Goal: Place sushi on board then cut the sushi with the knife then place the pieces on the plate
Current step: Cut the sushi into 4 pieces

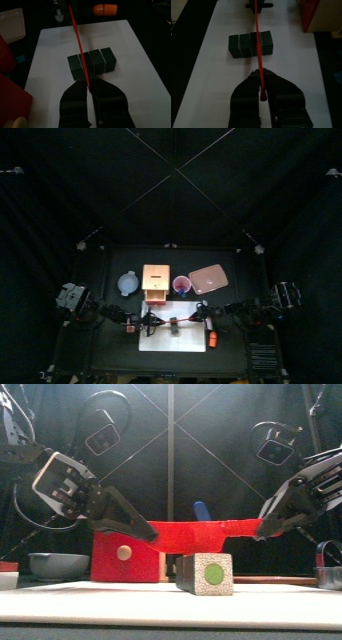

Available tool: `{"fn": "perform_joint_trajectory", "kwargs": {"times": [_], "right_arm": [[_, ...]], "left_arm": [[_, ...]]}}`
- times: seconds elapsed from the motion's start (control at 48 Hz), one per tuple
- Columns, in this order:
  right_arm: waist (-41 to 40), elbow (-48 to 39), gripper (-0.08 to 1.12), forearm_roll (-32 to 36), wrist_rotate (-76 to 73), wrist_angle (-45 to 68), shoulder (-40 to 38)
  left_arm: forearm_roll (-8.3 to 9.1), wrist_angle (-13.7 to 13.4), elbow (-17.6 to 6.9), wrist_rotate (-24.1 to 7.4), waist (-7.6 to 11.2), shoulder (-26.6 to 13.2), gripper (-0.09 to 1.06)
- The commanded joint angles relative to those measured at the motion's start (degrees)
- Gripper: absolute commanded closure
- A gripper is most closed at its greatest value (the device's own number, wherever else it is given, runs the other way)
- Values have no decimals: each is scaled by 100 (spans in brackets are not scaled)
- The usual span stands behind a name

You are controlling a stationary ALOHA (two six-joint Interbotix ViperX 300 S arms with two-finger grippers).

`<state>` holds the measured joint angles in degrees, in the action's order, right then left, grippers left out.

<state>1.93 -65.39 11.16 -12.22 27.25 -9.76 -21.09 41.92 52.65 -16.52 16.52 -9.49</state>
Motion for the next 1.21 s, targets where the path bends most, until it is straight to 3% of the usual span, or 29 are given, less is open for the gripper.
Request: {"fn": "perform_joint_trajectory", "kwargs": {"times": [0.021, 0.479, 0.792, 1.208], "right_arm": [[-62, 62, 79, -18, -18, 44, 9], [-272, 97, 79, 97, 0, 35, 9], [-237, 105, 79, 123, -35, 26, 18], [-229, 114, 79, 88, -44, -26, 62]], "left_arm": [[18, 18, -105, -35, 35, 132, 65], [26, 18, -114, -44, -35, 158, 65], [18, -246, -202, 0, 9, 141, 65], [0, -272, -220, 0, 26, -18, 65]]}}
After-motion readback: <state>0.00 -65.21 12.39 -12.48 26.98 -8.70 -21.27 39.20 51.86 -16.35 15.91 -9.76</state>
